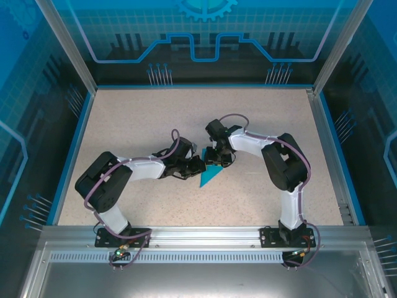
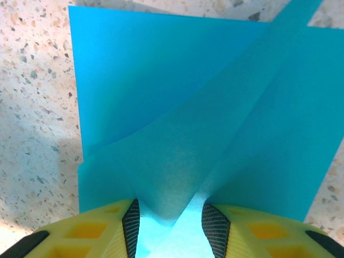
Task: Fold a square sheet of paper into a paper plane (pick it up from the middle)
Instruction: Fourth fold the wing at the center of the table.
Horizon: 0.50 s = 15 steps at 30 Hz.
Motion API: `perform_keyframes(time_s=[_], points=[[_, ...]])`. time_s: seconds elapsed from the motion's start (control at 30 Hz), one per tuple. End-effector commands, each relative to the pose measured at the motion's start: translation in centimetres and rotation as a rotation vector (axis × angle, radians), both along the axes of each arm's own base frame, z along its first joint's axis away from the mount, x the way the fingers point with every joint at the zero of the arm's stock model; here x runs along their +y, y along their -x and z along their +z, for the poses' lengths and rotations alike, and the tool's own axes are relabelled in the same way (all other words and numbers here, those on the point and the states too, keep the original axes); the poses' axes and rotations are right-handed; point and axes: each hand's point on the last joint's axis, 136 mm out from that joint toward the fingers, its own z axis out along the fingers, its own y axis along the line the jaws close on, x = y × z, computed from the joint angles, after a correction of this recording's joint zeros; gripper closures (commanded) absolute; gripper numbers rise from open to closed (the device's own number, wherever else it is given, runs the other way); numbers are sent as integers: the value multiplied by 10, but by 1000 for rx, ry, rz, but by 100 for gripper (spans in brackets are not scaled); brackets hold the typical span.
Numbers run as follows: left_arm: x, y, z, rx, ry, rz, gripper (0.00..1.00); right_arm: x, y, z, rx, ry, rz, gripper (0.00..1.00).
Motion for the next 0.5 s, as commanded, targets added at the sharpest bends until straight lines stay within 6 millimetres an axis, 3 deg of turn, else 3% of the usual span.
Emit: perform_keyframes(time_s=[0.0, 0.47], points=[[-8, 1, -4, 31, 15, -26, 88, -16, 30, -48, 137, 104, -10, 56], [10, 6, -29, 79, -88, 17, 96, -19, 29, -49, 146, 94, -29, 56]])
